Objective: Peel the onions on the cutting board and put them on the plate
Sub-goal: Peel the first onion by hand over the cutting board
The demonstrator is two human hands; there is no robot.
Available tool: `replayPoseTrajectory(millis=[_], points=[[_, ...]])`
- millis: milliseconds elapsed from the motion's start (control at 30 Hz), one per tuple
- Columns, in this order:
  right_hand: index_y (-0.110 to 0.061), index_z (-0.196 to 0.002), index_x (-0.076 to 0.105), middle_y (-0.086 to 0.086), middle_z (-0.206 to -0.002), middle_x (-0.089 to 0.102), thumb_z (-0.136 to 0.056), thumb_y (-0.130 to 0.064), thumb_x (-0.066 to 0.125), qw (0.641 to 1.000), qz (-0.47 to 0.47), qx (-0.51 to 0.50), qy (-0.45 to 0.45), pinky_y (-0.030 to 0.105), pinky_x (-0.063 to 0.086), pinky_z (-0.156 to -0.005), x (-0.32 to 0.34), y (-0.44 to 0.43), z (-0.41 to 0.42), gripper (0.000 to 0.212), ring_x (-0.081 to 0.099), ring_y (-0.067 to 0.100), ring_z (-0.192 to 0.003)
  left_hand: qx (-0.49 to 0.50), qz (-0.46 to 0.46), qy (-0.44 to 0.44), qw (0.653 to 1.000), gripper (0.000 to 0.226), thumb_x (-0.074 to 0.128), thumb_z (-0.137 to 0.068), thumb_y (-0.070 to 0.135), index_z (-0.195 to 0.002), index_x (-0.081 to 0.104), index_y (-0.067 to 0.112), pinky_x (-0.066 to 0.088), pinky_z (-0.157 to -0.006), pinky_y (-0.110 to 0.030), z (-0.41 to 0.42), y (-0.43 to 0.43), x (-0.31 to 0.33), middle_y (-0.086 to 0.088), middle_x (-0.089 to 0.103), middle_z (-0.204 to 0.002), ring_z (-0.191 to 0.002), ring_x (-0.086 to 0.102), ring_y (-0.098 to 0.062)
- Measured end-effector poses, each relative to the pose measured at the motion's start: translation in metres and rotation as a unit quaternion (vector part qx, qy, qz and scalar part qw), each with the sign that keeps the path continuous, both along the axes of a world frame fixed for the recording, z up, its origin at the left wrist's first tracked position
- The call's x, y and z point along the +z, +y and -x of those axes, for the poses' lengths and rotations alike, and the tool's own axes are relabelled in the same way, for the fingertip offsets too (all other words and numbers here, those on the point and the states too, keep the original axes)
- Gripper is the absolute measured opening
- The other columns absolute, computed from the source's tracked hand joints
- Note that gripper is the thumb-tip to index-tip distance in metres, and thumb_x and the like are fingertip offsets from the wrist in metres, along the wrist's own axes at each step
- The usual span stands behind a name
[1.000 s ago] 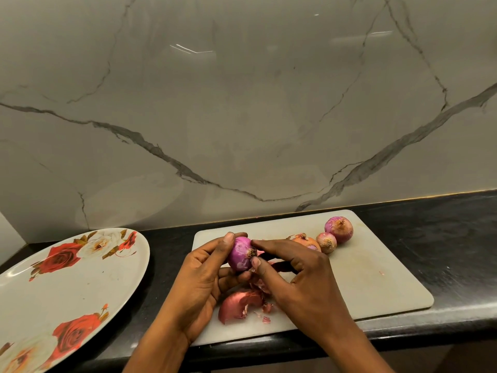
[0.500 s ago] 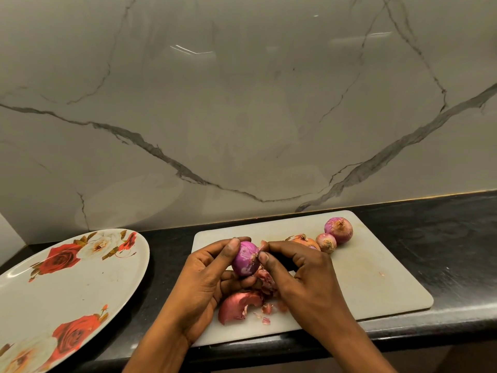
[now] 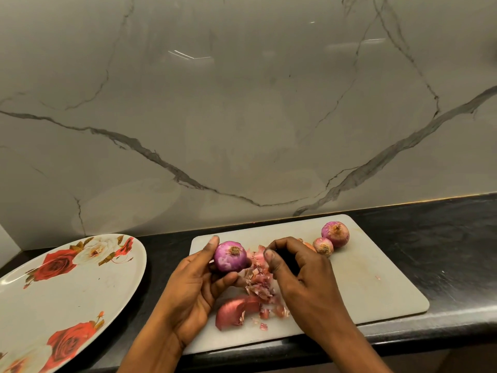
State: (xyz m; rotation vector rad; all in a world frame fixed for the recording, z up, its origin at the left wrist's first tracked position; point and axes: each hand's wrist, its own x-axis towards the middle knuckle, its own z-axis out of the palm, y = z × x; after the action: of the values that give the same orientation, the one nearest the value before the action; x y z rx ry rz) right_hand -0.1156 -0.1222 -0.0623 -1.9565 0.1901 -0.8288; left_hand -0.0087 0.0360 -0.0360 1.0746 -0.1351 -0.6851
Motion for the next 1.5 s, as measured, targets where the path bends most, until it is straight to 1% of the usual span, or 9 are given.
replayPoseTrajectory(millis=[100, 233, 367, 500, 667, 867, 1033, 1333, 1500], points=[[-0.033, -0.089, 0.074, -0.022, -0.086, 0.071, -0.098, -0.032, 0.070, 0.999, 0.033, -0.012, 0.005, 0.019, 0.056, -0.070, 0.000, 0.005, 0.001, 0.010, 0.070, 0.003, -0.085, -0.003, -0.006, -0.021, 1.000, 0.042, 0.068, -0.093, 0.031, -0.113, 0.071, -0.006, 0.062, -0.049, -0.025, 0.003, -0.001, 0.001, -0.034, 0.074, -0.103, -0.057, 0.074, -0.024], [-0.030, -0.084, 0.080, -0.019, -0.073, 0.071, -0.097, -0.042, 0.068, 0.999, 0.028, -0.032, 0.017, 0.027, 0.058, -0.063, -0.001, 0.006, 0.000, 0.021, 0.071, 0.006, -0.074, 0.015, 0.001, -0.032, 0.999, 0.039, 0.069, -0.090, 0.033, -0.115, 0.075, 0.003, 0.062, -0.052, -0.025, 0.003, -0.001, 0.002, -0.031, 0.074, -0.114, -0.064, 0.075, -0.024], [-0.033, -0.095, 0.082, -0.025, -0.081, 0.074, -0.092, -0.035, 0.078, 0.999, 0.034, -0.036, 0.020, 0.018, 0.060, -0.070, -0.001, 0.007, 0.002, 0.006, 0.072, -0.004, -0.082, 0.014, 0.008, -0.040, 0.999, 0.032, 0.062, -0.098, 0.034, -0.116, 0.081, 0.016, 0.064, -0.056, -0.025, 0.003, 0.000, 0.001, -0.026, 0.074, -0.121, -0.076, 0.077, -0.027], [-0.033, -0.106, 0.082, -0.031, -0.089, 0.073, -0.093, -0.023, 0.076, 0.998, 0.039, -0.027, 0.032, 0.009, 0.057, -0.075, -0.002, 0.006, 0.003, 0.016, 0.071, -0.011, -0.088, 0.028, -0.024, -0.062, 0.997, 0.033, 0.069, -0.088, 0.038, -0.103, 0.084, 0.013, 0.062, -0.053, -0.023, 0.005, -0.003, 0.001, -0.021, 0.077, -0.108, -0.069, 0.073, -0.024], [-0.029, -0.090, 0.080, -0.022, -0.082, 0.074, -0.093, -0.007, 0.064, 0.998, 0.044, -0.027, 0.044, 0.024, 0.063, -0.074, -0.007, 0.003, 0.001, 0.028, 0.073, 0.001, -0.086, 0.021, -0.041, -0.135, 0.990, 0.039, 0.080, -0.073, 0.021, -0.113, 0.082, 0.023, 0.061, -0.062, -0.025, 0.006, 0.001, -0.003, -0.015, 0.071, -0.121, -0.077, 0.071, -0.020], [-0.027, -0.098, 0.079, -0.023, -0.095, 0.073, -0.094, -0.027, 0.052, 1.000, -0.012, -0.008, 0.002, 0.025, 0.063, -0.078, -0.003, 0.006, 0.003, 0.027, 0.072, 0.002, -0.094, 0.002, -0.042, -0.194, 0.980, 0.066, 0.088, -0.062, 0.002, -0.122, 0.078, 0.027, 0.064, -0.079, -0.032, 0.004, 0.002, -0.011, -0.004, 0.074, -0.124, -0.104, 0.077, -0.024], [-0.031, -0.103, 0.079, -0.023, -0.092, 0.074, -0.099, -0.025, 0.067, 1.000, 0.007, -0.022, -0.017, 0.017, 0.060, -0.075, -0.002, 0.006, 0.003, 0.014, 0.071, -0.002, -0.094, -0.004, -0.055, -0.216, 0.975, 0.071, 0.091, -0.055, -0.005, -0.120, 0.075, 0.018, 0.064, -0.084, -0.041, -0.001, 0.003, -0.019, -0.008, 0.074, -0.124, -0.109, 0.074, -0.034], [-0.046, -0.119, 0.070, -0.028, -0.109, 0.074, -0.094, -0.024, 0.076, 0.999, -0.001, 0.050, 0.000, 0.014, 0.060, -0.081, -0.002, 0.006, 0.002, 0.034, 0.071, -0.007, -0.103, -0.023, -0.092, -0.298, 0.950, 0.069, 0.097, -0.051, 0.002, -0.111, 0.080, 0.033, 0.065, -0.085, -0.043, 0.004, 0.001, -0.019, -0.004, 0.078, -0.111, -0.104, 0.076, -0.032], [-0.033, -0.122, 0.075, -0.019, -0.109, 0.076, -0.093, -0.027, 0.078, 0.999, -0.024, 0.044, -0.006, 0.021, 0.063, -0.081, -0.005, 0.003, 0.000, 0.030, 0.073, -0.004, -0.101, -0.025, -0.096, -0.298, 0.949, 0.071, 0.098, -0.053, 0.002, -0.115, 0.079, 0.031, 0.065, -0.086, -0.045, 0.001, 0.002, -0.021, -0.001, 0.075, -0.121, -0.110, 0.074, -0.029]])
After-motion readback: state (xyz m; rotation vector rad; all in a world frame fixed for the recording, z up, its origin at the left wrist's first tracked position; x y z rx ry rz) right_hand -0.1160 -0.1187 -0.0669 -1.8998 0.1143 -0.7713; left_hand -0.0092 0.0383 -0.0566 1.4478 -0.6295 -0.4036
